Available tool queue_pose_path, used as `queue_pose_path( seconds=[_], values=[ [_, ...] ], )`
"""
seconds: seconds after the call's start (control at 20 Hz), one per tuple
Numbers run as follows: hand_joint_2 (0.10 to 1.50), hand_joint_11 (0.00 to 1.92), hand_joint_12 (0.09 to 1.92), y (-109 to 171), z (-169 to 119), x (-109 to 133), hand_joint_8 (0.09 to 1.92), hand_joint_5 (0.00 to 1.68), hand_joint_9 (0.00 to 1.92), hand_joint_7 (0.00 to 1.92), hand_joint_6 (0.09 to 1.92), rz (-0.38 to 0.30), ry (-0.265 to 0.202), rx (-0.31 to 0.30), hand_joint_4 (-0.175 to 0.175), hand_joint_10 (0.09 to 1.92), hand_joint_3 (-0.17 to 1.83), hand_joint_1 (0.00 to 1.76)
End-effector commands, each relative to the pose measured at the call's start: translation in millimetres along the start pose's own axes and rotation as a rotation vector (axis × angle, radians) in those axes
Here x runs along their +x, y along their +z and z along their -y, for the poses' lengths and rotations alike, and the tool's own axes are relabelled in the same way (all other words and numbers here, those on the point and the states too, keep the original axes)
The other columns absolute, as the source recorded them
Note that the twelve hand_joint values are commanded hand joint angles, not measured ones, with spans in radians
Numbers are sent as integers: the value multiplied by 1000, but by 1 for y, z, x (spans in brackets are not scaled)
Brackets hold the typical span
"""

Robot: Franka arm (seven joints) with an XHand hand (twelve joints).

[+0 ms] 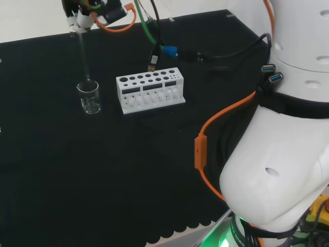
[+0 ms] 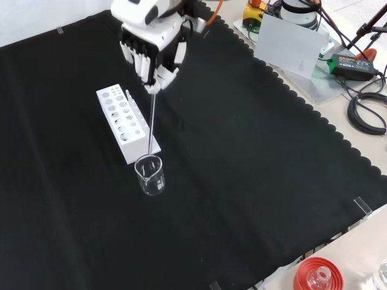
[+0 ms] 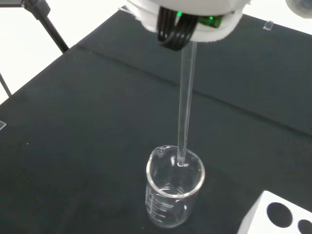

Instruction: Put the glass rod back on the white test tube rack.

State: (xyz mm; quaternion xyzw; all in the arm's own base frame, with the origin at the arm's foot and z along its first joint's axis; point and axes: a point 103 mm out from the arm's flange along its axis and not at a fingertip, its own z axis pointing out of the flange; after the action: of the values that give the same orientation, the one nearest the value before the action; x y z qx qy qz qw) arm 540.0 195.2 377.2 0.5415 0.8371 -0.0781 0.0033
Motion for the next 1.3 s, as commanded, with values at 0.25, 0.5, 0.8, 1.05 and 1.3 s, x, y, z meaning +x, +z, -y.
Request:
queue_pose_path(
  seconds=[0.25,0.5,0.8,1.05,1.3],
  values=[
    [740,1581,694,-7,26,-56,767,1156,1836,1333,576,-24,77,-32,-175,257,534,1321],
    [738,1581,694,-2,37,-82,765,1157,1836,1335,575,-32,120,-23,-175,258,537,1322],
    [737,1581,694,3,47,-106,764,1158,1835,1336,573,-43,162,-18,-175,259,538,1322],
    [736,1581,694,8,55,-126,763,1158,1835,1336,573,-50,191,-20,-175,260,539,1322],
    [736,1581,694,13,61,-142,762,1159,1835,1337,572,-26,232,8,-175,260,539,1322]
  ],
)
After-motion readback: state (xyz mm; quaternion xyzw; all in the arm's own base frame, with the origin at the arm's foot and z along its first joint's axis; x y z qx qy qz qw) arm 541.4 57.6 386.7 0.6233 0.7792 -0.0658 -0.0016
